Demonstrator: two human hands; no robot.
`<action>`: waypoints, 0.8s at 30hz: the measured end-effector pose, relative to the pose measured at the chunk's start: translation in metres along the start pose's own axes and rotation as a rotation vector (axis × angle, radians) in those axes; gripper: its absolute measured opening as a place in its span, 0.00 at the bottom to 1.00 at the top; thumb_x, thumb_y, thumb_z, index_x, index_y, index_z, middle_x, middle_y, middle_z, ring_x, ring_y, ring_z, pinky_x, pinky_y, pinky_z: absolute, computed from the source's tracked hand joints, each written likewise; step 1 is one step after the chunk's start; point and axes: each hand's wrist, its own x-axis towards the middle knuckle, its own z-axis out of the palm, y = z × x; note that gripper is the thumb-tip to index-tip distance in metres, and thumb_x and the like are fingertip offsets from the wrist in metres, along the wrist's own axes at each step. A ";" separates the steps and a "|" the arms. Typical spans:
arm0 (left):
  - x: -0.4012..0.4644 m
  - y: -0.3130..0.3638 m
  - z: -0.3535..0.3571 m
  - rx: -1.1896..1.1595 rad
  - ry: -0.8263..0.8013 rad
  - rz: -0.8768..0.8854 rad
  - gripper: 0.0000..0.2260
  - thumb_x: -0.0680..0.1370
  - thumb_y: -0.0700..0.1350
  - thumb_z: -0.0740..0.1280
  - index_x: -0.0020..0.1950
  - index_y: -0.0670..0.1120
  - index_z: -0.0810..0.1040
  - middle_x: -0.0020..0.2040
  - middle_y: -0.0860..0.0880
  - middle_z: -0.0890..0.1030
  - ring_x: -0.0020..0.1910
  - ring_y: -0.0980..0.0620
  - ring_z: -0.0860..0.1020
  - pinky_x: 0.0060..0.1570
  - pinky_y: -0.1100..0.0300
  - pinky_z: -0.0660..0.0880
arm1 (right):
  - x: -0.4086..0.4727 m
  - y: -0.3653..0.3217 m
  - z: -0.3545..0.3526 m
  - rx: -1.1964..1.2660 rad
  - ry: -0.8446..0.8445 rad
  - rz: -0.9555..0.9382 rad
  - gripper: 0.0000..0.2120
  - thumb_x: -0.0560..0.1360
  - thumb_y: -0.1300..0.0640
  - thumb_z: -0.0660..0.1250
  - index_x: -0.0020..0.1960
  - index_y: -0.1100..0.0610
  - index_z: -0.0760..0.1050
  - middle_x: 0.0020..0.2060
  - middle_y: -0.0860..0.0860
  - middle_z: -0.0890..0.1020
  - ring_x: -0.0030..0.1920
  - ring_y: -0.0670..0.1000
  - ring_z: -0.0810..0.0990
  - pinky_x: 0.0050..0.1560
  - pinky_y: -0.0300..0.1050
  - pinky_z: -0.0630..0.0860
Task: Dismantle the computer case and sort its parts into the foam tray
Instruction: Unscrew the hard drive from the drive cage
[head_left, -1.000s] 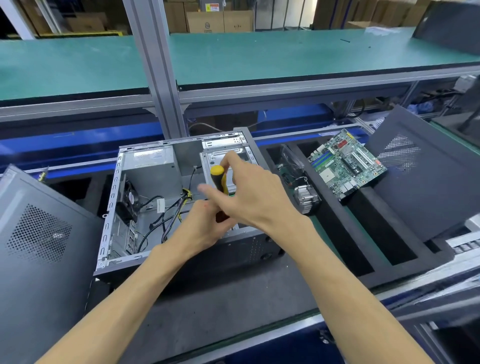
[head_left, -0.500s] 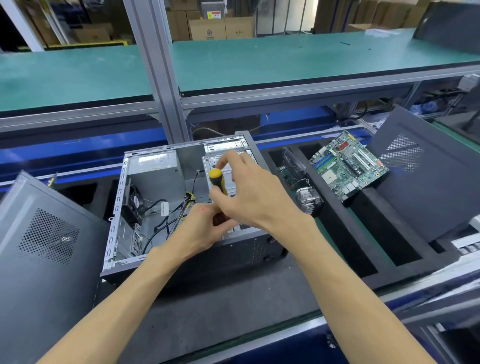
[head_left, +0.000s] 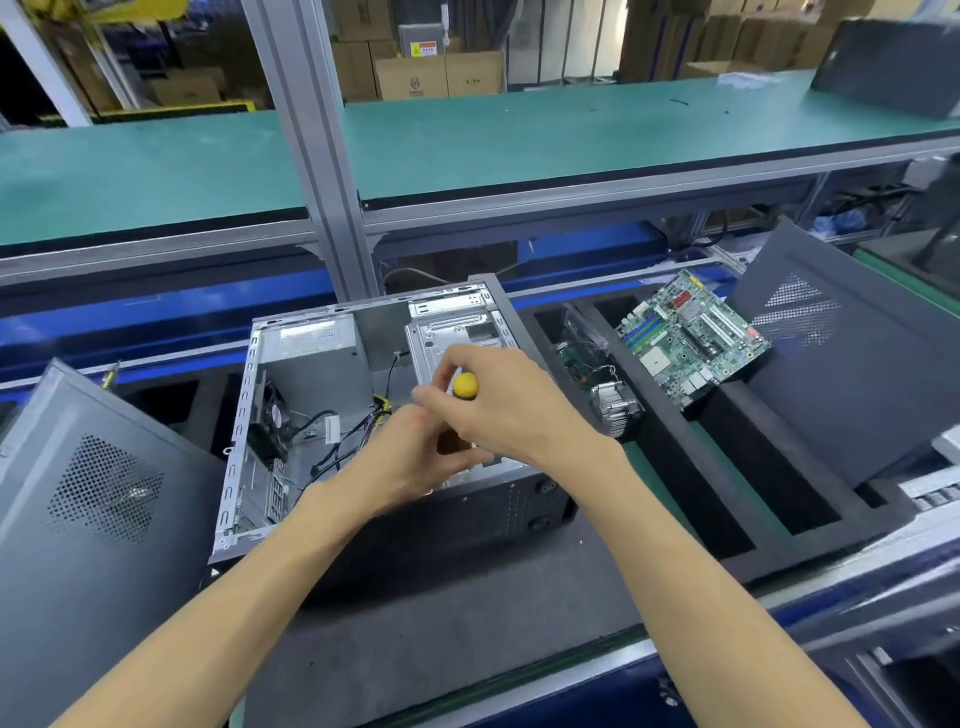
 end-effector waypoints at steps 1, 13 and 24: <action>0.001 -0.002 -0.002 -0.010 -0.022 -0.036 0.14 0.74 0.57 0.74 0.52 0.49 0.79 0.45 0.50 0.84 0.44 0.52 0.82 0.47 0.51 0.80 | 0.001 0.002 0.000 0.027 0.022 0.020 0.08 0.77 0.44 0.69 0.44 0.47 0.76 0.33 0.42 0.76 0.40 0.46 0.77 0.40 0.45 0.72; 0.009 -0.013 -0.008 -0.164 -0.172 -0.050 0.06 0.76 0.49 0.74 0.42 0.55 0.79 0.34 0.54 0.83 0.30 0.56 0.81 0.34 0.60 0.78 | -0.006 0.015 0.012 0.229 0.114 0.094 0.09 0.73 0.49 0.76 0.42 0.52 0.78 0.39 0.47 0.80 0.39 0.45 0.76 0.42 0.41 0.74; 0.016 -0.018 -0.002 -0.211 -0.182 0.067 0.09 0.74 0.46 0.74 0.52 0.48 0.78 0.42 0.50 0.84 0.41 0.50 0.81 0.43 0.53 0.79 | -0.012 0.020 0.039 0.171 0.215 0.110 0.15 0.77 0.45 0.69 0.38 0.51 0.70 0.36 0.46 0.70 0.36 0.47 0.71 0.40 0.37 0.68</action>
